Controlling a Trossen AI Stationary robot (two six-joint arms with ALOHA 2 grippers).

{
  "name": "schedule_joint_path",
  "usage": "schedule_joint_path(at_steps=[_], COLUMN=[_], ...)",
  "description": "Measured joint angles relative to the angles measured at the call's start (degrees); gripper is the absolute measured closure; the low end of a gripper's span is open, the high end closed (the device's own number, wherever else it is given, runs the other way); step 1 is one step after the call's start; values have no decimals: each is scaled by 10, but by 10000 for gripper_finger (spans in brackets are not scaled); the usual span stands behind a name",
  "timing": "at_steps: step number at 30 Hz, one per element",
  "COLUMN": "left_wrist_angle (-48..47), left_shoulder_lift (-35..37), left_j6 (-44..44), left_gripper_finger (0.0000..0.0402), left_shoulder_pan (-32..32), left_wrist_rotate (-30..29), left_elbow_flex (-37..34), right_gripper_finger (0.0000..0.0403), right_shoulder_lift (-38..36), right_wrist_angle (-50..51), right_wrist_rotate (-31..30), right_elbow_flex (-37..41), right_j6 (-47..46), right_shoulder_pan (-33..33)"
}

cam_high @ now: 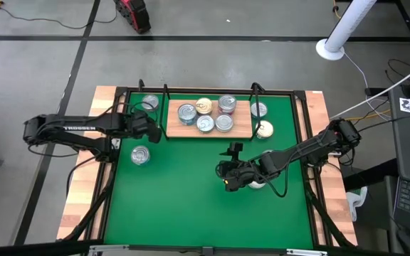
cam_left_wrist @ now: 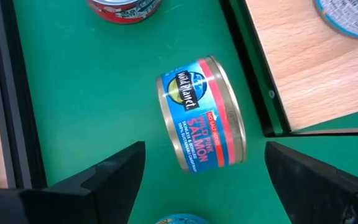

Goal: Stack canned seafood by type on shelf
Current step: Stack the blue pink tuna can on top of the blue pink tuna can on the shelf

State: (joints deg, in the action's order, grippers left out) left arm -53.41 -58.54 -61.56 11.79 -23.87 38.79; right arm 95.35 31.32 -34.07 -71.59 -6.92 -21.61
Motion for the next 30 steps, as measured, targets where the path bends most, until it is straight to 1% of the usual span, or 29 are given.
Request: schedule_joint_path(at_steps=[12, 18, 22, 25, 30], left_wrist_angle=[4, 30, 32, 42, 102], left_shoulder_lift=[-16, -16, -19, -19, -17], left_j6=[5, 38, 37, 25, 27], left_gripper_finger=[80, 80, 80, 80, 80], left_shoulder_pan=[0, -1, -1, -1, -1], left_wrist_rotate=[-9, -9, -9, -3, 8], left_elbow_flex=[0, 0, -1, -25, -67], right_gripper_finger=[97, 97, 97, 97, 97], right_shoulder_lift=[0, 0, 0, 0, 0], right_wrist_angle=[3, 2, 2, 1, 0], right_wrist_rotate=[6, 6, 6, 6, 6], right_elbow_flex=[0, 0, 0, 0, 0], right_j6=[0, 0, 0, 0, 0], right_shoulder_pan=[0, 0, 0, 0, 0])
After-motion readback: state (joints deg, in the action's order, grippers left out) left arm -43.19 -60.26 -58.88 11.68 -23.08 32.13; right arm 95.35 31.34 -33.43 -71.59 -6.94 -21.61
